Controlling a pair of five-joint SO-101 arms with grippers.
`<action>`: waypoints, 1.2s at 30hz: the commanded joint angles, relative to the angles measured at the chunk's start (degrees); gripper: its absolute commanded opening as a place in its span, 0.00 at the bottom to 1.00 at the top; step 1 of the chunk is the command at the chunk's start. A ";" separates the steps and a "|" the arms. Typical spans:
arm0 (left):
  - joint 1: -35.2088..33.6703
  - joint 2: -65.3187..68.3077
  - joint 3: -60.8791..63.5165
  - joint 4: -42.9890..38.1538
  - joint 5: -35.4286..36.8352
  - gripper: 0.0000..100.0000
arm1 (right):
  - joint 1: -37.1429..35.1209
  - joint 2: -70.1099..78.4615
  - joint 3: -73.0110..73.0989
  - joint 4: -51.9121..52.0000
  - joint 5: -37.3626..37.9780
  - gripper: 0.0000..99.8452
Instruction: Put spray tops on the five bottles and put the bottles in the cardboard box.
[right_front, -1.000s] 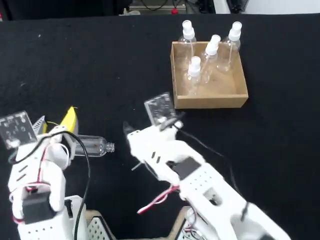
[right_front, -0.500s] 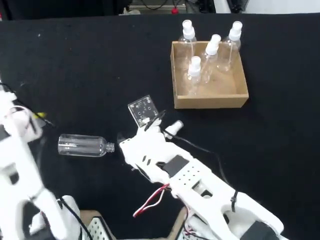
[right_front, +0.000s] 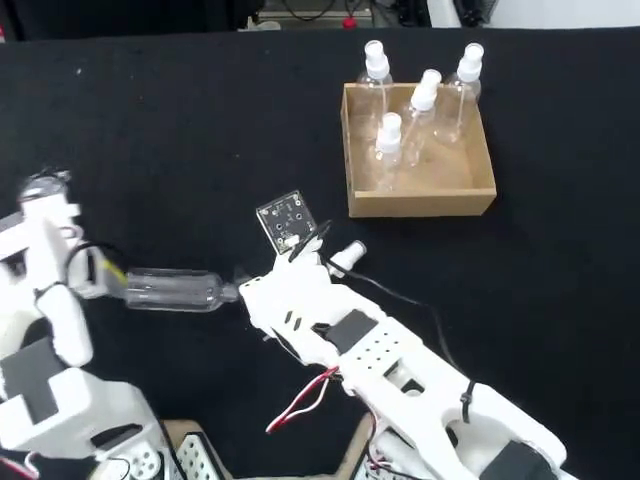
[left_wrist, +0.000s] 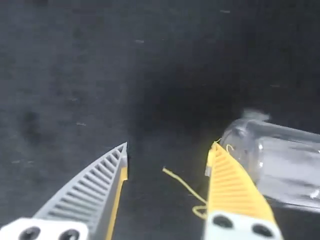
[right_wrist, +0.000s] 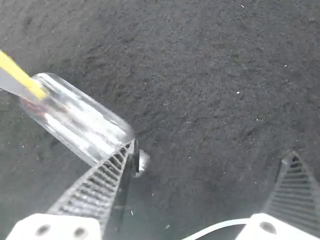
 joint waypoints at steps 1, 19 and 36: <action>13.85 -0.26 -3.12 5.54 8.26 0.25 | -0.53 0.13 -3.03 -0.26 -0.26 0.40; 33.54 -0.26 -1.36 10.02 9.76 0.25 | 3.78 0.13 -3.38 0.18 -8.44 0.40; 37.05 -0.26 -0.40 4.04 17.85 0.25 | 8.88 -18.51 -0.84 17.67 -34.37 0.40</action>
